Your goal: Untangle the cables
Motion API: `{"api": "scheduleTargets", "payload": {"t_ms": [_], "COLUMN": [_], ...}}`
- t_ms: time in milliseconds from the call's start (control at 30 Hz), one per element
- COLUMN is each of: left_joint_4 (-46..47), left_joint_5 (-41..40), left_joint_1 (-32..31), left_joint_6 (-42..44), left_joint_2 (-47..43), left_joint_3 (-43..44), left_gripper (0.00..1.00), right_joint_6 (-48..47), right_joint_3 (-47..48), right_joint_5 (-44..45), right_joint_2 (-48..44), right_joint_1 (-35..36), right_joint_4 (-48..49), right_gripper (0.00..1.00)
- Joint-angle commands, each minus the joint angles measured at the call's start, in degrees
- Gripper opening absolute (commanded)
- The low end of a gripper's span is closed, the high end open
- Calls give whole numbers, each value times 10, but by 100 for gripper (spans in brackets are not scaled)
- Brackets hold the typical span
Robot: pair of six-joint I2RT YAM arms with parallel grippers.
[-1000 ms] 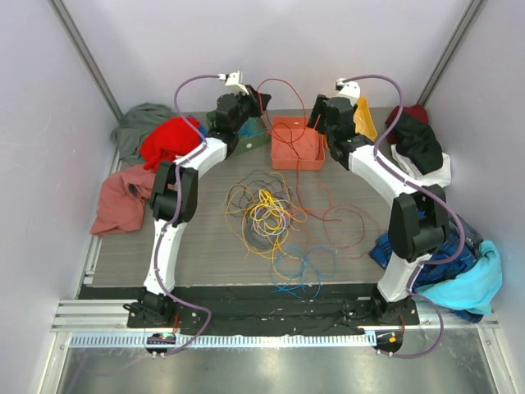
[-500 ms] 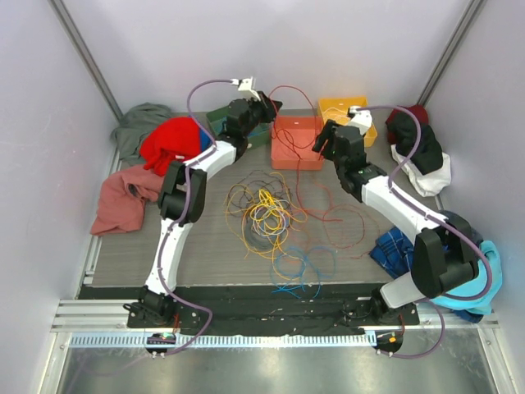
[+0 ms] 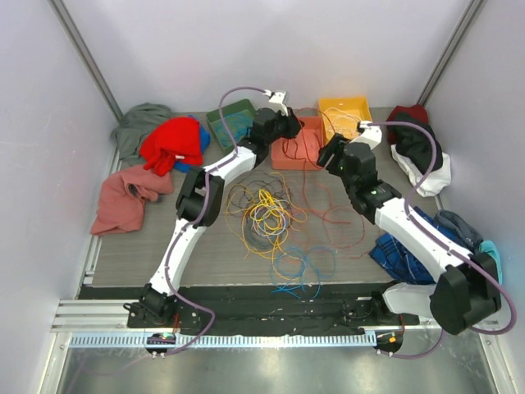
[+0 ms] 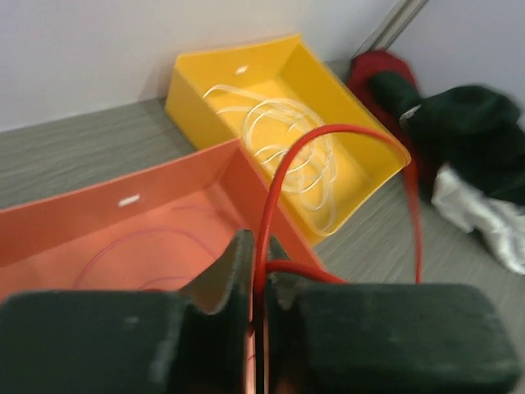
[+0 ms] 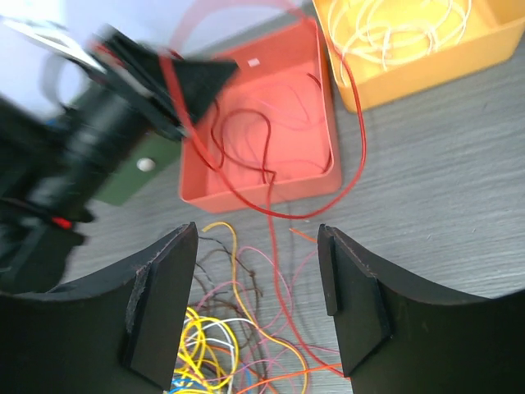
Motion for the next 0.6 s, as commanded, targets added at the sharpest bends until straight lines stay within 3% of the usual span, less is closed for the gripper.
{"api": "scheduleTargets", "payload": {"t_ms": [0,33,200,233,300,333,567], "left_joint_4": [-78,-87,-107,-110,-127,-135,-171], "left_joint_5": [-25,-30,-66,-70,-78,-81,-118], "left_joint_1": [7,7,7,7,8,8,8], "left_joint_6": [47,52,91,105,118,124,156], "left_joint_2": [6,1,-42,-56,-70,-83,-156], "left_joint_3": [32,29,-1,-4,-10,-10,-46], "left_gripper": [22,37,60,75,78,90,100], "right_joint_6": [-2,-4,-12,-12,-13,-14,-14], "right_joint_3": [18,21,30,30,30,28,22], "right_joint_5": [20,24,26,26,26,27,27], "right_joint_2": [-56,-67,-86,-88,-93,-94,-105], "right_joint_1": [1,1,1,1,1,1,1], "right_joint_4": [-24,-27,-39,-39,-38,-40,-40], "right_gripper": [68,68,68,68,68,68,68]}}
